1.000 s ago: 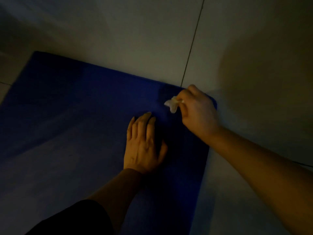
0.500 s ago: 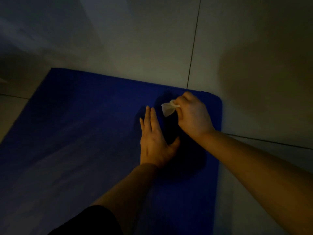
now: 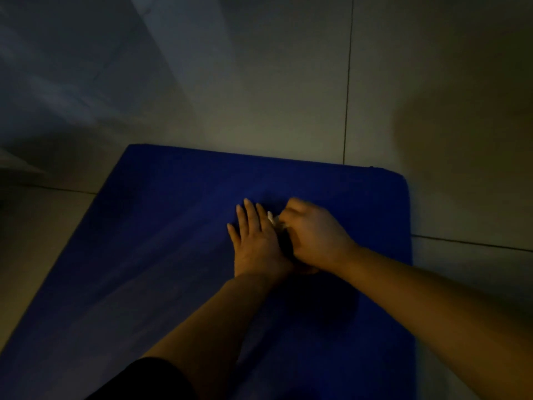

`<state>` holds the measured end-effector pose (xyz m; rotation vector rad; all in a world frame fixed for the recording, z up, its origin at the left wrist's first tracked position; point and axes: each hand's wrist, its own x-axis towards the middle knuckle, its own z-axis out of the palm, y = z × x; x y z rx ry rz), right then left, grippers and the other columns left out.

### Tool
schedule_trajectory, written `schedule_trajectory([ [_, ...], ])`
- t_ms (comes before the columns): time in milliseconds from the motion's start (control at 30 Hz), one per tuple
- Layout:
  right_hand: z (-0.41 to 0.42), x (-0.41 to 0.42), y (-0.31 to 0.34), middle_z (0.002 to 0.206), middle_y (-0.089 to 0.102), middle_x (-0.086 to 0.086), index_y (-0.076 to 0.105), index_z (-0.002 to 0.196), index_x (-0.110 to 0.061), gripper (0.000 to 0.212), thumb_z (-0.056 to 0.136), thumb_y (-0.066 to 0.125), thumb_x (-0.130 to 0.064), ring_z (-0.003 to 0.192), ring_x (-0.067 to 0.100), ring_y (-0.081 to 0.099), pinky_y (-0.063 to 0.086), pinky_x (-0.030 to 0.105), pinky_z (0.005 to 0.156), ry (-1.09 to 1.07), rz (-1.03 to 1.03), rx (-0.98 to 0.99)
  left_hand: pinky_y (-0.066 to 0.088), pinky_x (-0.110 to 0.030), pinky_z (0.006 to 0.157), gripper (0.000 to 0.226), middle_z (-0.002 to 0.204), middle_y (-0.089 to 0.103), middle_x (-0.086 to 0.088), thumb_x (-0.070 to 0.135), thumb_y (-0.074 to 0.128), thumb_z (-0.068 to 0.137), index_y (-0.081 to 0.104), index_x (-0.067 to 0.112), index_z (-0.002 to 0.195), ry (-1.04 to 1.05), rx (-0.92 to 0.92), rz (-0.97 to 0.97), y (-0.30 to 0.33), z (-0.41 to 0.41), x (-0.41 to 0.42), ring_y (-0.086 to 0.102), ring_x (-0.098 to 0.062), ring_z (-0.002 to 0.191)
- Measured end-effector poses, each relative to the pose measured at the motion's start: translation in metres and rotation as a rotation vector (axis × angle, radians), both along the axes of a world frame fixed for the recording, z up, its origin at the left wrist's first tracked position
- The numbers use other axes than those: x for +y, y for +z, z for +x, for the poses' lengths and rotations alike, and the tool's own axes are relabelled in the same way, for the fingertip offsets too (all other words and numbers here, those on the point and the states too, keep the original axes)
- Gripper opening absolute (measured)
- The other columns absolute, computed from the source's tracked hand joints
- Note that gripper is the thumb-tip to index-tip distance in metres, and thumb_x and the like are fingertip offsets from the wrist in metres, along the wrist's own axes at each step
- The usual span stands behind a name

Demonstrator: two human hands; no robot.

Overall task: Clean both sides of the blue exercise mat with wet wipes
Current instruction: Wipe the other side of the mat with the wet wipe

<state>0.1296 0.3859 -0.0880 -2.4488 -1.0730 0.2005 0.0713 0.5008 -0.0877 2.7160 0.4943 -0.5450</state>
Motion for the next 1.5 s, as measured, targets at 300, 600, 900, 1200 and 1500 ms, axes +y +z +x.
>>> schedule_trajectory([
  [300,0.029,-0.003,-0.001,0.110,0.051,0.007,0.061,0.110,-0.008,0.022,0.088,0.055,-0.008,0.093,0.023,0.054,0.041,0.025,0.075,-0.229,0.014,-0.060,-0.021,-0.043,0.114,0.152,0.154,-0.034,-0.005,0.079,0.071,0.050,-0.023,0.012,0.149,0.016,-0.065,-0.010,-0.004,-0.007,0.002,-0.035,-0.020,0.139],
  [600,0.039,0.005,0.001,0.110,0.049,0.008,0.060,0.107,-0.008,0.017,0.091,0.054,-0.010,0.084,0.020,0.053,0.040,0.024,0.069,-0.300,0.008,-0.056,-0.021,-0.045,0.115,0.154,0.154,-0.035,-0.005,0.093,0.054,0.043,-0.026,0.012,0.147,0.125,-0.155,0.017,-0.007,-0.023,-0.001,-0.039,-0.018,0.138],
  [900,0.004,0.025,0.004,0.108,0.048,0.006,0.061,0.103,-0.008,0.015,0.091,0.053,-0.011,0.079,0.019,0.053,0.040,0.025,0.064,-0.052,0.023,-0.017,-0.020,-0.048,0.115,0.151,0.153,-0.034,-0.012,0.099,0.014,0.033,-0.026,0.007,0.146,0.248,-0.175,0.138,-0.011,-0.036,-0.008,-0.036,-0.025,0.139],
  [1200,-0.006,0.046,0.002,0.107,0.051,0.006,0.061,0.103,-0.008,0.016,0.091,0.051,-0.012,0.076,0.018,0.054,0.050,0.030,0.067,-0.057,0.063,-0.021,-0.016,-0.048,0.117,0.142,0.155,-0.032,-0.009,0.096,0.015,0.042,-0.028,0.009,0.146,0.223,-0.148,0.136,-0.014,-0.037,-0.005,-0.035,-0.023,0.140],
  [1500,0.041,0.070,-0.007,0.095,0.052,0.013,0.061,0.085,-0.003,0.009,0.089,0.053,-0.003,0.069,0.030,0.054,0.044,0.034,0.057,-0.271,0.028,-0.168,0.018,-0.036,0.115,0.064,0.158,0.026,-0.004,0.051,0.041,0.095,0.036,0.013,0.147,0.233,-0.503,0.152,-0.010,-0.056,0.086,0.022,-0.021,0.146],
])
